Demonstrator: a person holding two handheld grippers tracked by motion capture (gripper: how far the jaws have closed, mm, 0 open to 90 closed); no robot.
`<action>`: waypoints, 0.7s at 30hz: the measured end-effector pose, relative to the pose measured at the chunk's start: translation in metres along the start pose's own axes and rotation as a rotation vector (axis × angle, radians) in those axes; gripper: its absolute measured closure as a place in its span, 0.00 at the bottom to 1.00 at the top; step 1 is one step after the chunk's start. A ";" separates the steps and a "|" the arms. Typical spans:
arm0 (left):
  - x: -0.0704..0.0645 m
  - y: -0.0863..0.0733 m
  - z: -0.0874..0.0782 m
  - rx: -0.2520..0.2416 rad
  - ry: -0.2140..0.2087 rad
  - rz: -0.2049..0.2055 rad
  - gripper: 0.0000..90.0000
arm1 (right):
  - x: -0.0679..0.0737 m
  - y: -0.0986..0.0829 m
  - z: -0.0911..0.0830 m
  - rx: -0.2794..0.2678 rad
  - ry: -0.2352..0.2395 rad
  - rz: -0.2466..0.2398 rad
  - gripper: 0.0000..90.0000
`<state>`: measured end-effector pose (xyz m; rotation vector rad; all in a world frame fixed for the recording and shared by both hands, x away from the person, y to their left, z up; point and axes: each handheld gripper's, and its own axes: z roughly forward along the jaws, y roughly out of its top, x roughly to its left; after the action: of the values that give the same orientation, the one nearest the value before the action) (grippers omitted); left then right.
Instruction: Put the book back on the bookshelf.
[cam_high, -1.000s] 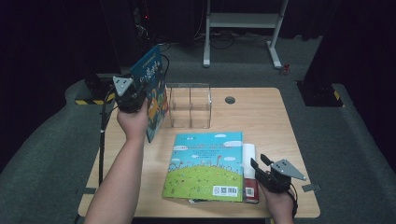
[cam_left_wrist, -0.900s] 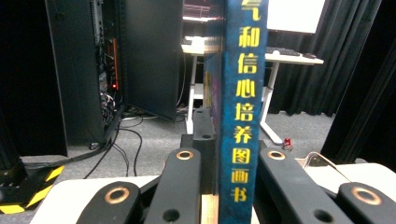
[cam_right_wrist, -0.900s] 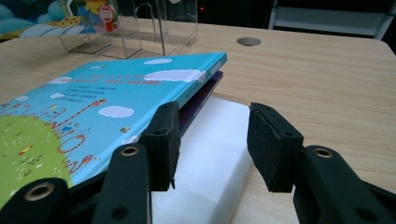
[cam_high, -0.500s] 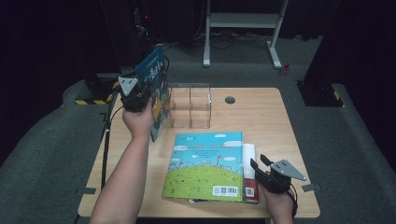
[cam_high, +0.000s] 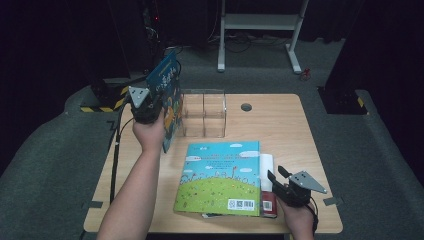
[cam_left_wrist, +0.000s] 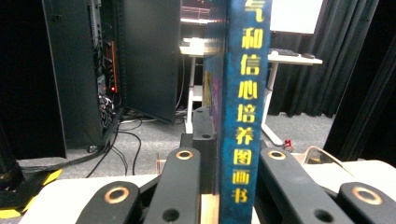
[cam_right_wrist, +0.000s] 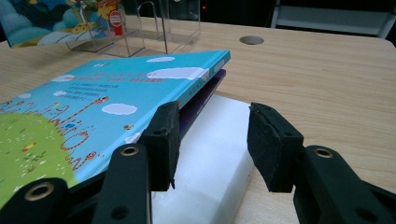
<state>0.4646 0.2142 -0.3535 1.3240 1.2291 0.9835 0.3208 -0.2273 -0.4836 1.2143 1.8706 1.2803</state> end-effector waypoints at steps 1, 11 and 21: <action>0.000 -0.001 -0.002 0.002 -0.001 0.000 0.92 | 0.000 0.000 0.000 0.000 0.000 0.000 0.60; -0.005 -0.019 -0.030 0.045 -0.001 0.018 0.91 | 0.002 0.000 0.001 0.007 0.004 -0.001 0.60; 0.001 -0.027 -0.045 0.079 -0.026 -0.007 0.90 | 0.003 -0.001 0.002 0.009 0.006 -0.007 0.60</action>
<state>0.4170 0.2205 -0.3738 1.3889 1.2634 0.9176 0.3207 -0.2236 -0.4848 1.2085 1.8853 1.2747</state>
